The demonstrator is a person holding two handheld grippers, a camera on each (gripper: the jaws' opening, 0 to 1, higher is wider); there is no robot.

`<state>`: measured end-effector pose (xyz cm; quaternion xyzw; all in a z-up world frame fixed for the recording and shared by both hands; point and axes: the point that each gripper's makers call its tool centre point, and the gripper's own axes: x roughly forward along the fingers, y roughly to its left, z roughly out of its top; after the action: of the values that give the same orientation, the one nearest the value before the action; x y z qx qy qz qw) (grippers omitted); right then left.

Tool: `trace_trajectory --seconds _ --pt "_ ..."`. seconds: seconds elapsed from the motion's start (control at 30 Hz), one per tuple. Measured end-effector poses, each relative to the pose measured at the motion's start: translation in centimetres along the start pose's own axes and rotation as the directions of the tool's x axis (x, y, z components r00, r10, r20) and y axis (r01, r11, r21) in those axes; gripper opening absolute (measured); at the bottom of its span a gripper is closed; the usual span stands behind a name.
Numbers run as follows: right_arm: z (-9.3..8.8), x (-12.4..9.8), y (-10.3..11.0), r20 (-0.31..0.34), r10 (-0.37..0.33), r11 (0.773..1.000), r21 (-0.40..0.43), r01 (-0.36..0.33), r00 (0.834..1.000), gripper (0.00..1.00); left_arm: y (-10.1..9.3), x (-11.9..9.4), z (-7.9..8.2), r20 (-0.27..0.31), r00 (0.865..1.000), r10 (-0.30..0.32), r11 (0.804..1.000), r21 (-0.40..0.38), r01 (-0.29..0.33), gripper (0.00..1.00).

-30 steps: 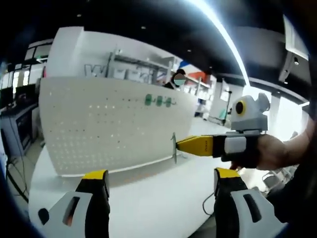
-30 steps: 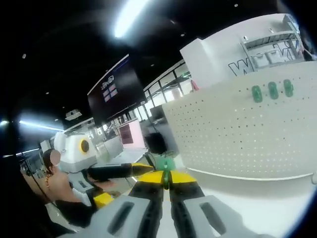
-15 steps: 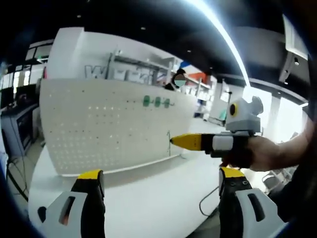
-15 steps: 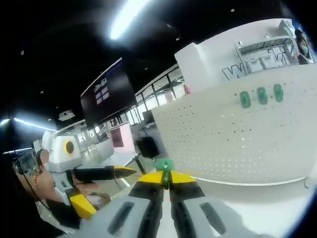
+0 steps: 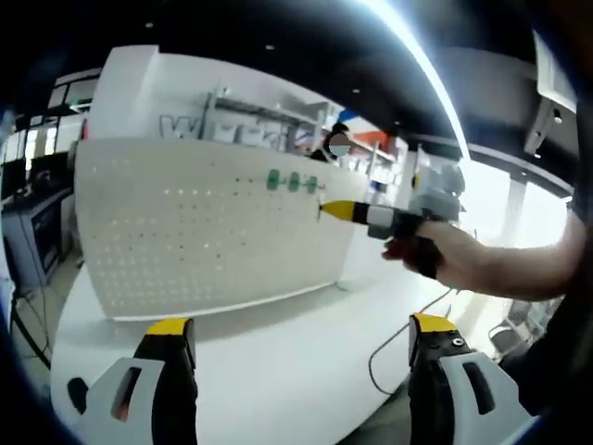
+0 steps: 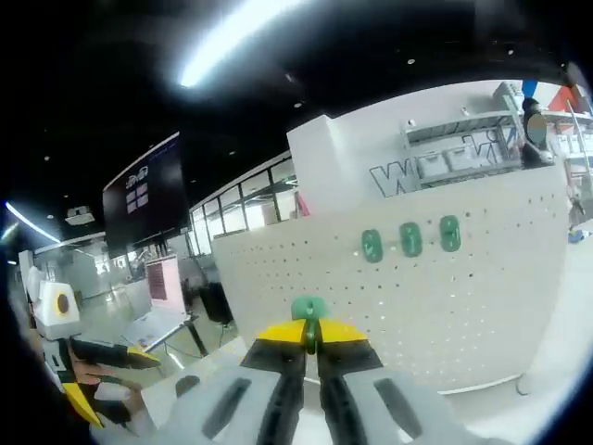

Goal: Insert the hook assembly into the mounting plate slot until the hook locks in place.

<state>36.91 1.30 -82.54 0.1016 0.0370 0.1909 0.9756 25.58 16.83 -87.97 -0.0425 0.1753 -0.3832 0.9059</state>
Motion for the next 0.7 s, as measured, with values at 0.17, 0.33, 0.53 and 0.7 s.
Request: trace_trajectory --seconds 0.17,0.33,0.53,0.7 --pt "1.3 0.4 -2.9 0.033 -0.061 0.998 0.006 0.061 0.998 0.01 0.4 0.3 -0.2 -0.011 1.000 0.002 1.000 -0.006 -0.002 0.96" --pt "2.4 0.8 -5.7 0.053 -0.114 0.993 -0.005 0.115 0.992 0.01 0.8 0.5 -0.3 -0.014 1.000 0.000 1.000 -0.023 -0.001 0.95" --pt "3.4 1.3 -8.9 0.074 -0.169 0.985 -0.007 0.170 0.983 0.01 1.3 0.7 -0.7 -0.028 1.000 0.002 0.999 -0.035 -0.003 0.93" --pt "4.1 1.4 -11.0 0.096 -0.214 0.977 0.009 0.214 0.972 0.01 1.9 0.8 -0.9 -0.043 0.999 0.008 0.999 -0.039 -0.009 0.93"
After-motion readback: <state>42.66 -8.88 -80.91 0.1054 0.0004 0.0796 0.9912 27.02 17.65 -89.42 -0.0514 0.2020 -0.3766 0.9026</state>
